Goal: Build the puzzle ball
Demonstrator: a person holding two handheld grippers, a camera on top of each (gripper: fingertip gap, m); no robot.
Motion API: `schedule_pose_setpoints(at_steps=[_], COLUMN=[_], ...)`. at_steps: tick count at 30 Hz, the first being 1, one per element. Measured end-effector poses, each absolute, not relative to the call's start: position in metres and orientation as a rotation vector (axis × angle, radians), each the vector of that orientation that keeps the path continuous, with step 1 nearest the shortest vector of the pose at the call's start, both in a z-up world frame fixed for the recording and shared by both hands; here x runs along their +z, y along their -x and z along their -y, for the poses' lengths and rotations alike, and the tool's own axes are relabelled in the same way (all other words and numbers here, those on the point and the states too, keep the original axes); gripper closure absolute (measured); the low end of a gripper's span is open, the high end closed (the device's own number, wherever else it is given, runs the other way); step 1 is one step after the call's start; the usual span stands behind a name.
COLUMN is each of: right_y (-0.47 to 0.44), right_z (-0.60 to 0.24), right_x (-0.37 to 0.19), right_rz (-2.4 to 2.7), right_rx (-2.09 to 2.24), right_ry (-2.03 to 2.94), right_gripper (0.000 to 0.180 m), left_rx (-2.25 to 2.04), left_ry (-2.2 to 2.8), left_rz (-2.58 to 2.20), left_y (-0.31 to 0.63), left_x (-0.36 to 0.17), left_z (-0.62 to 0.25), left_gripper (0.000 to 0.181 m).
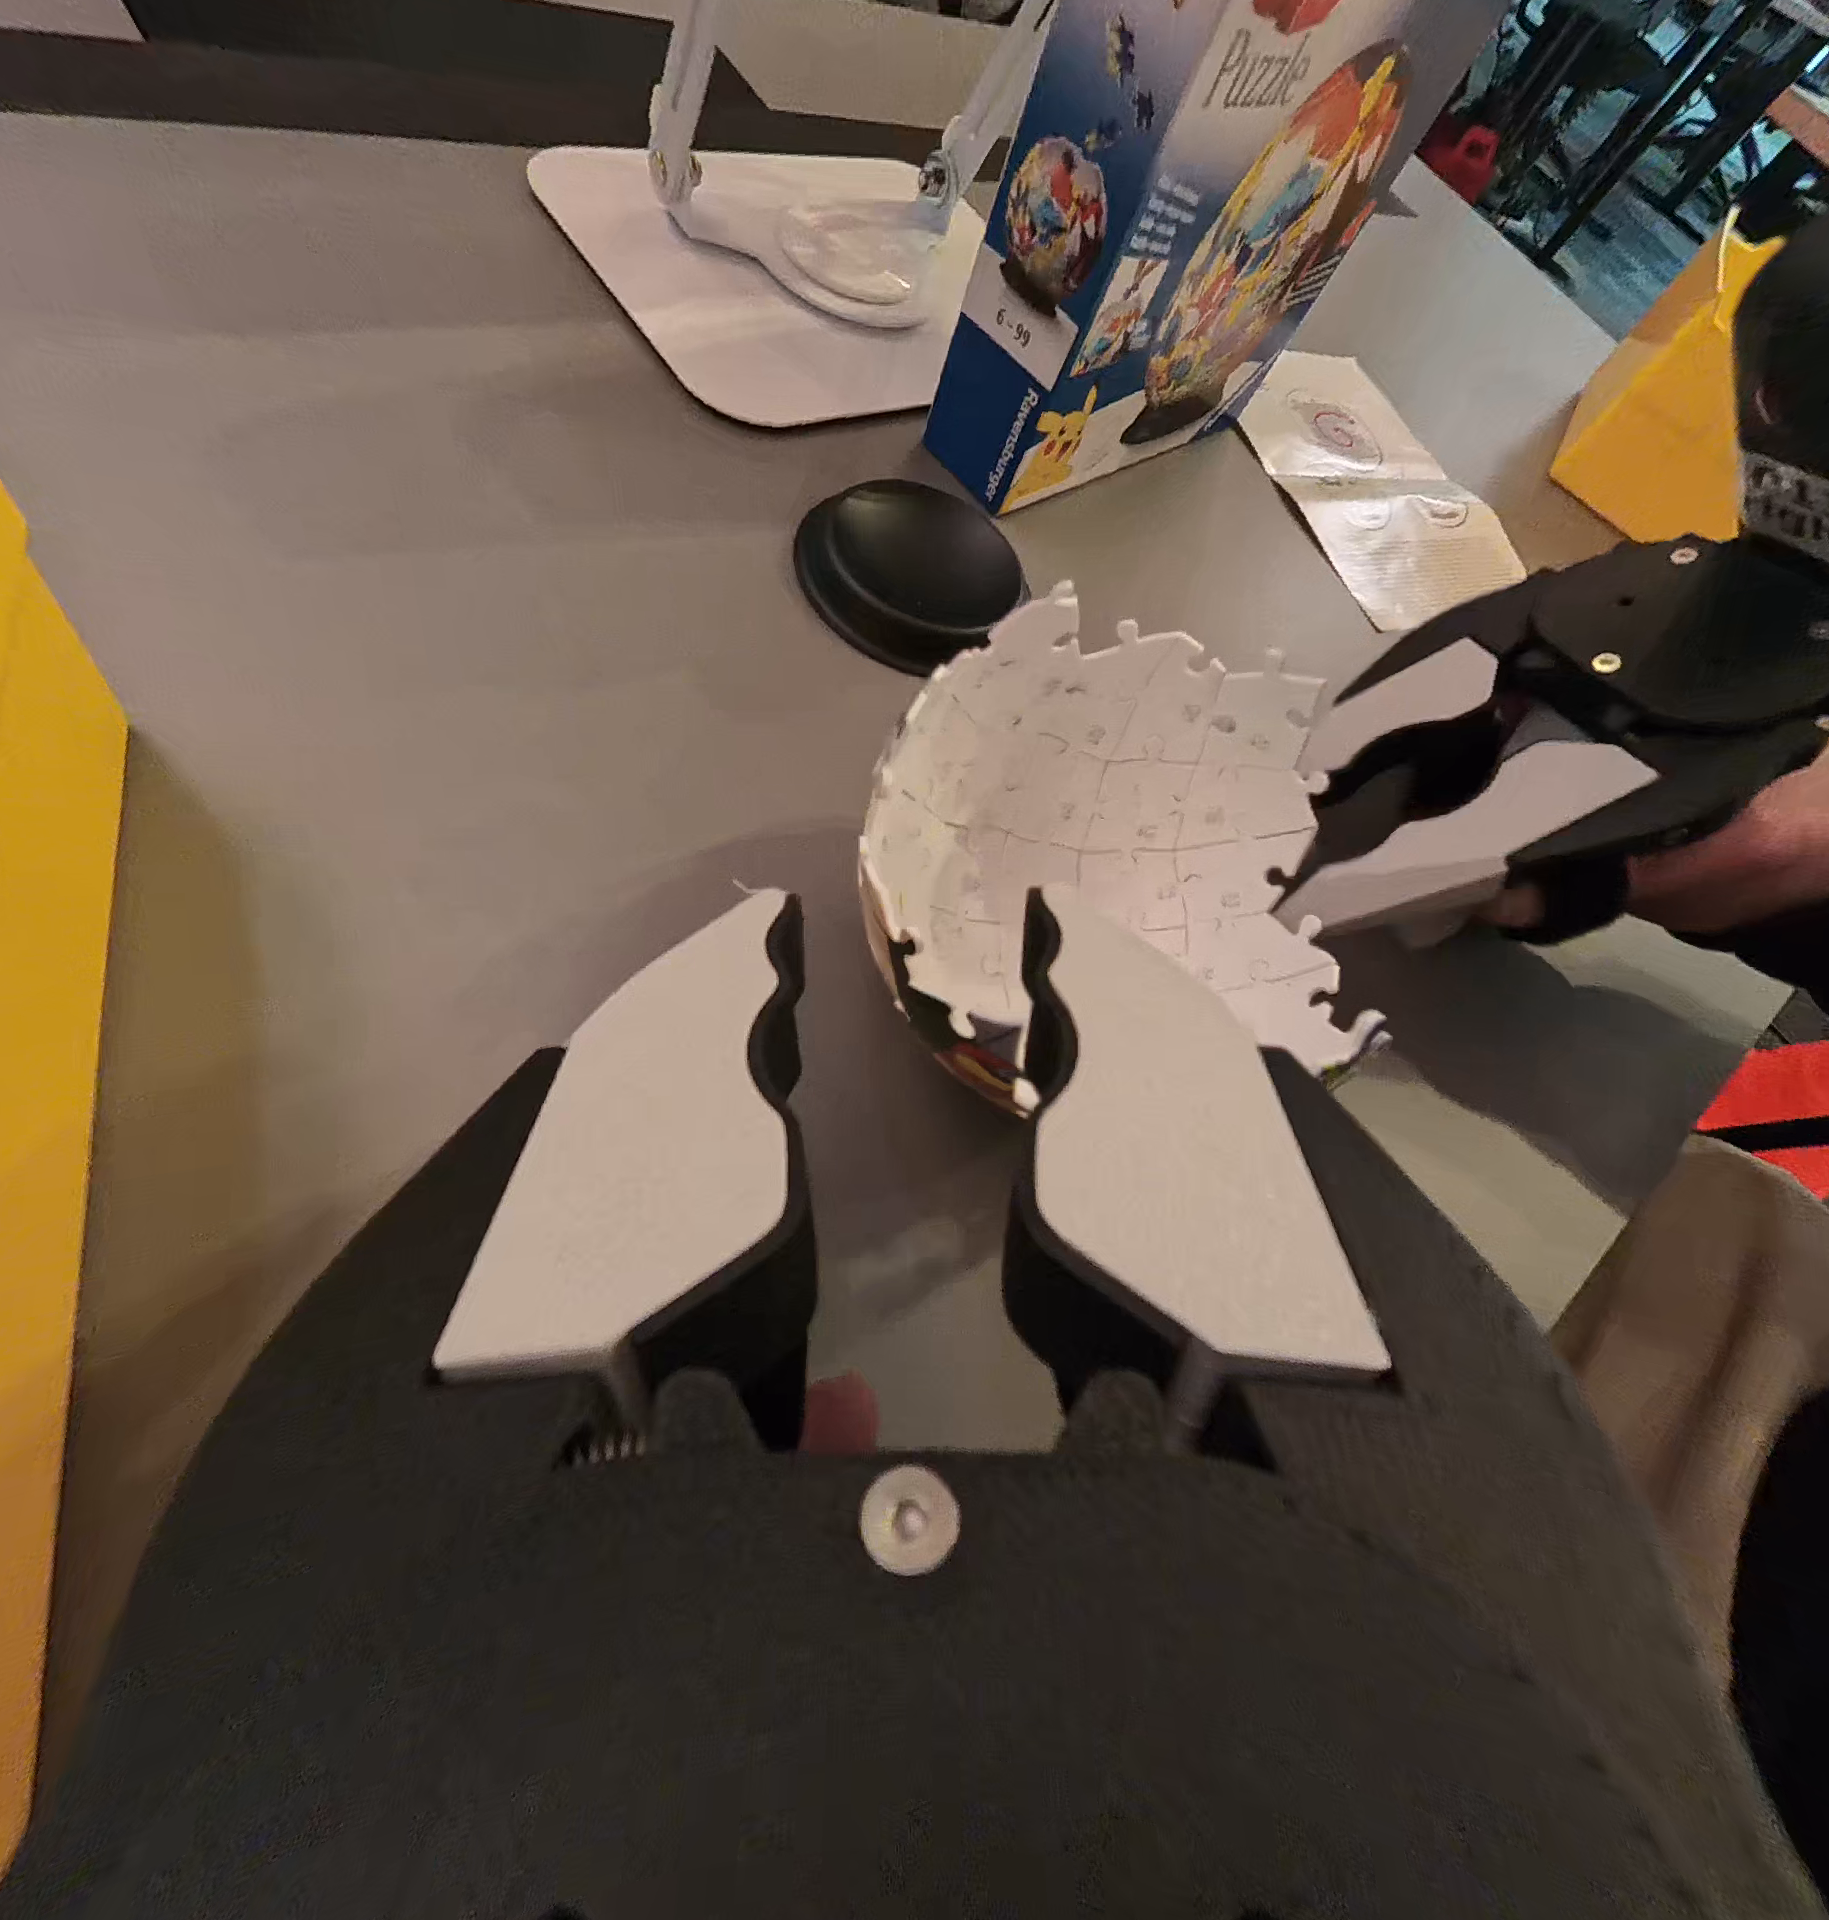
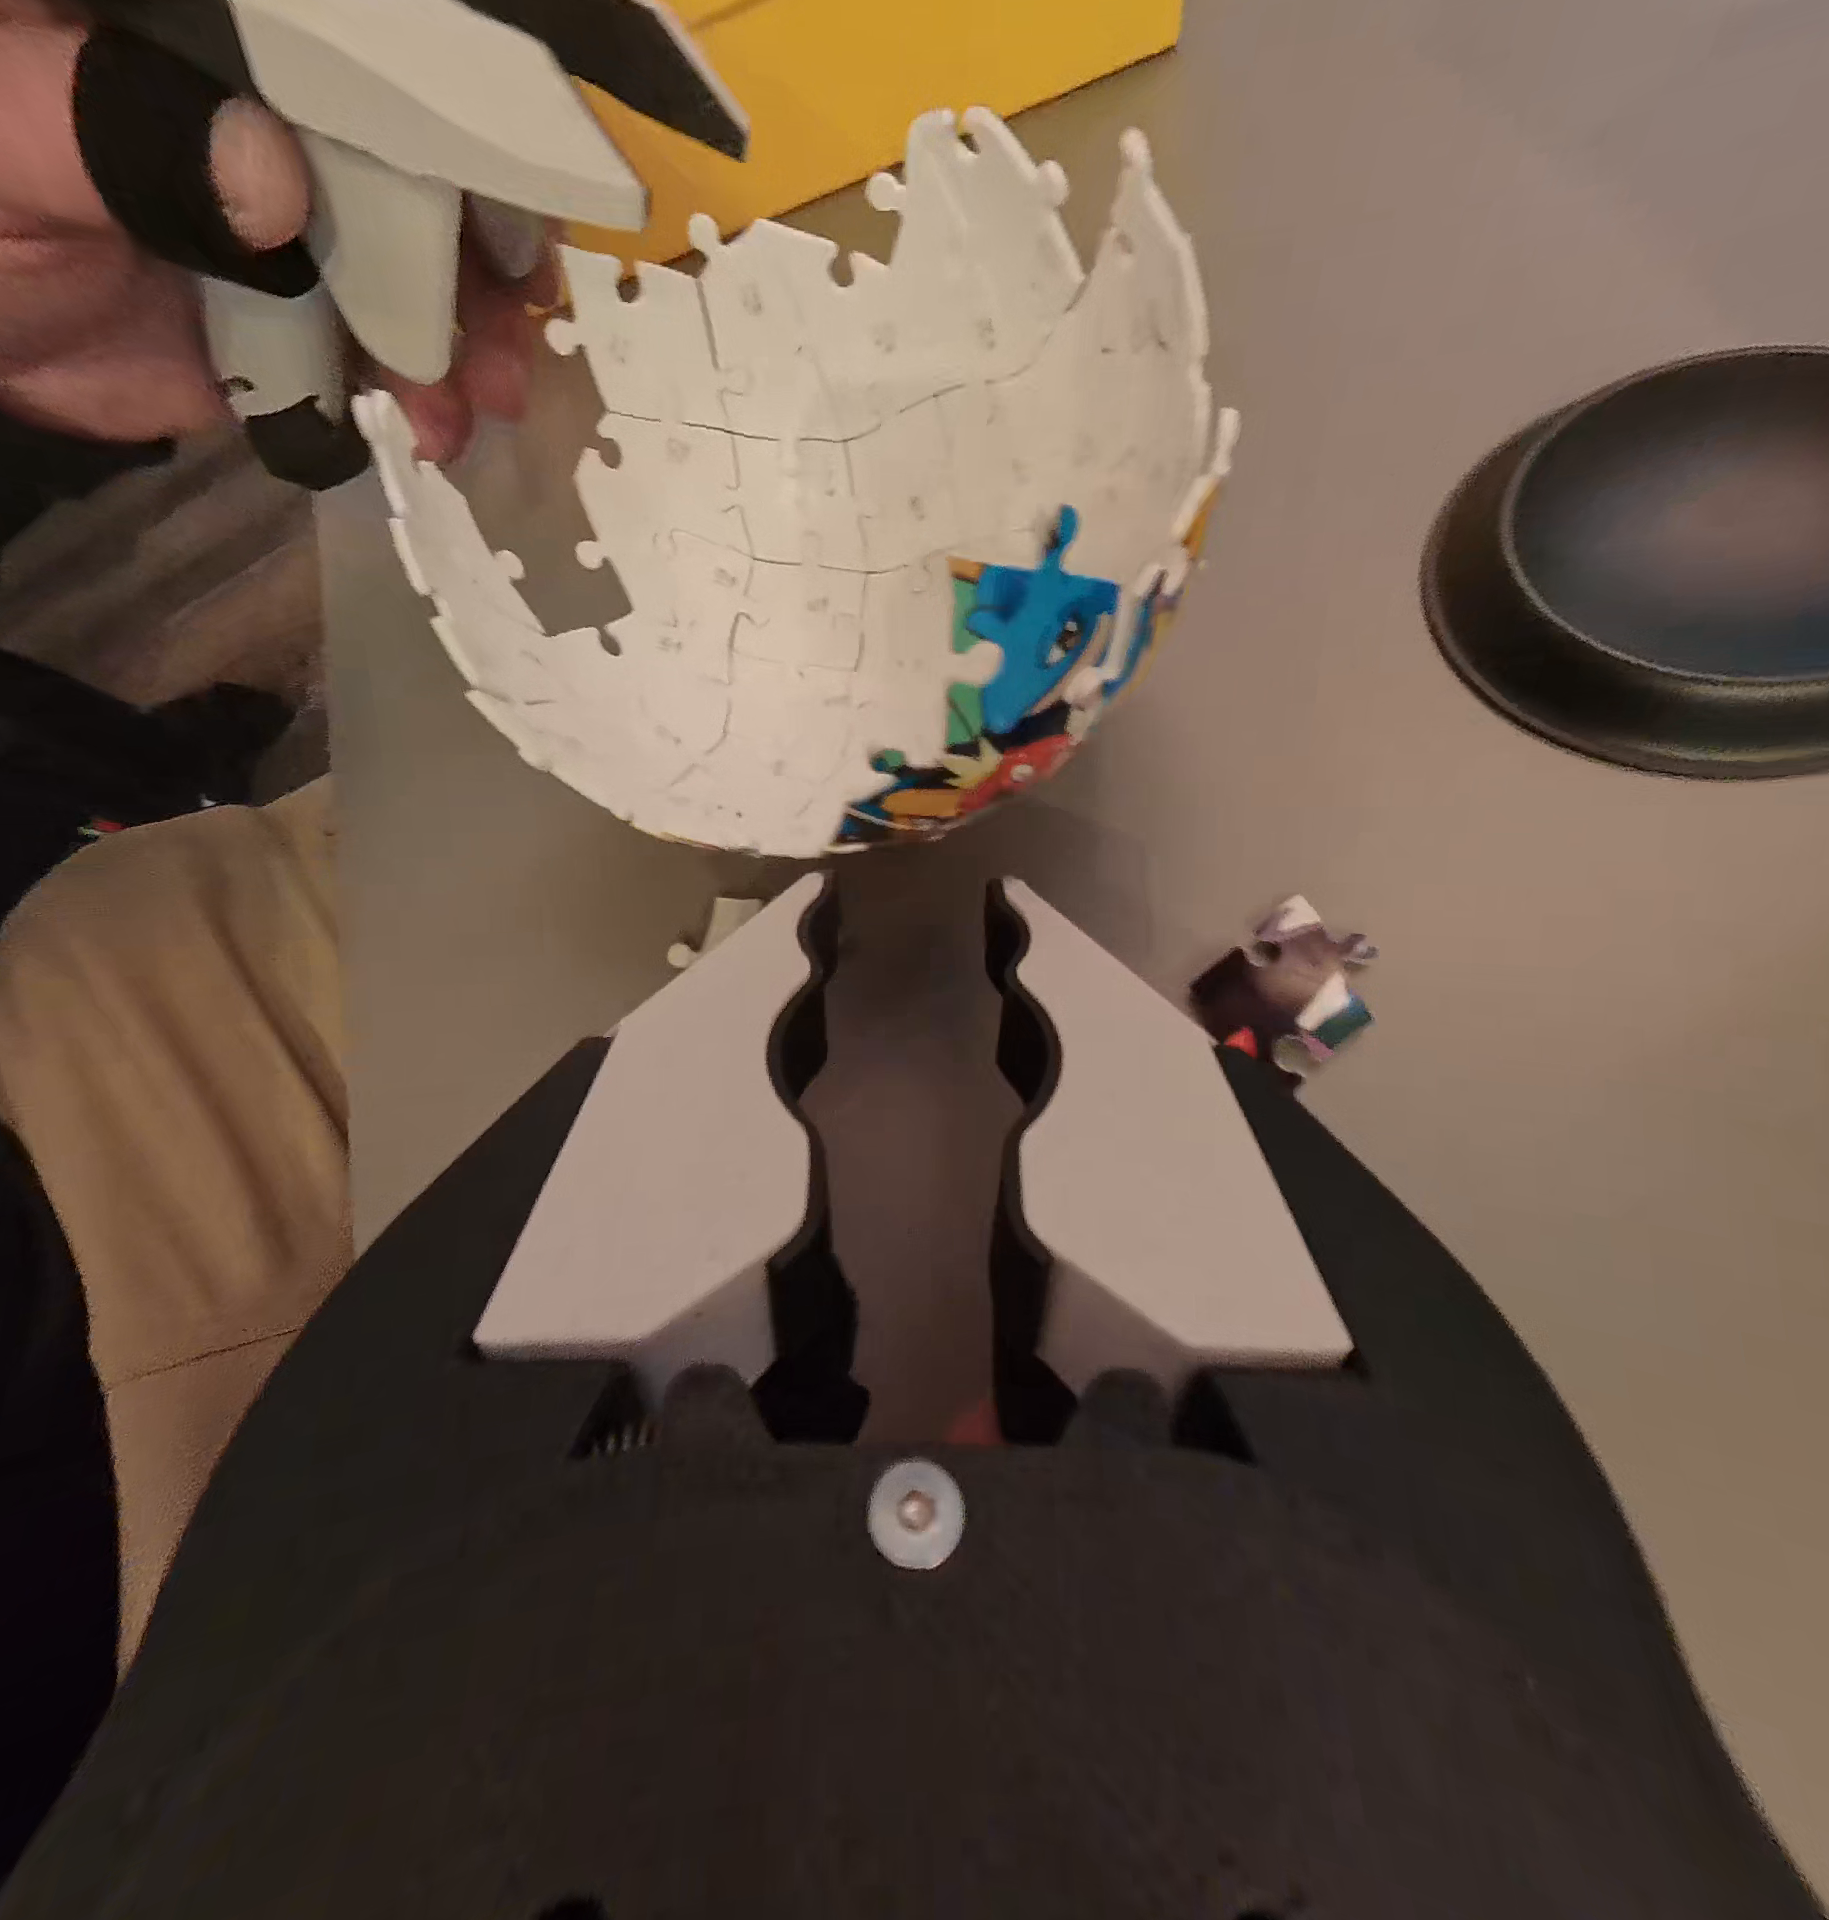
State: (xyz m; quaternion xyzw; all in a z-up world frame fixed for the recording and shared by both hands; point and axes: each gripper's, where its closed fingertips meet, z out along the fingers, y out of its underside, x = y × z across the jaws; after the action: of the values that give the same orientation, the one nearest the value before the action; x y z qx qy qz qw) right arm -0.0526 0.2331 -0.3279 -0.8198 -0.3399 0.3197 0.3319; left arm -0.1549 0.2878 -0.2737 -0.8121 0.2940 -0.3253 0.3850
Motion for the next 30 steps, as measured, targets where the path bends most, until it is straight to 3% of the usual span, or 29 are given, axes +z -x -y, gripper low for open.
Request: schedule_pose_setpoints(at_steps=[9, 13, 18, 30], right_y=[0.032, 0.031, 0.048, 0.086], right_z=[-0.238, -0.243, -0.231, -0.206], right_x=[-0.320, -0.313, -0.317, -0.321], right_rz=[0.850, 0.823, 0.900, 1.044], right_rx=[0.816, 0.835, 0.853, 0.895], right_ry=[2.151, 2.125, 2.115, 2.087], right_gripper=[0.150, 0.152, 0.152, 0.150], left_rx=[-0.735, -0.478, -0.573, -0.570], left_ry=[1.982, 2.092, 2.111, 2.054], left_rz=[-0.868, -1.018, -0.888, -1.032], left_y=[0.130, 0.127, 0.139, 0.104], left_x=[-0.228, -0.248, -0.259, -0.234], left_z=[-0.273, -0.266, -0.269, -0.248], left_gripper=[0.142, 0.142, 0.144, 0.143])
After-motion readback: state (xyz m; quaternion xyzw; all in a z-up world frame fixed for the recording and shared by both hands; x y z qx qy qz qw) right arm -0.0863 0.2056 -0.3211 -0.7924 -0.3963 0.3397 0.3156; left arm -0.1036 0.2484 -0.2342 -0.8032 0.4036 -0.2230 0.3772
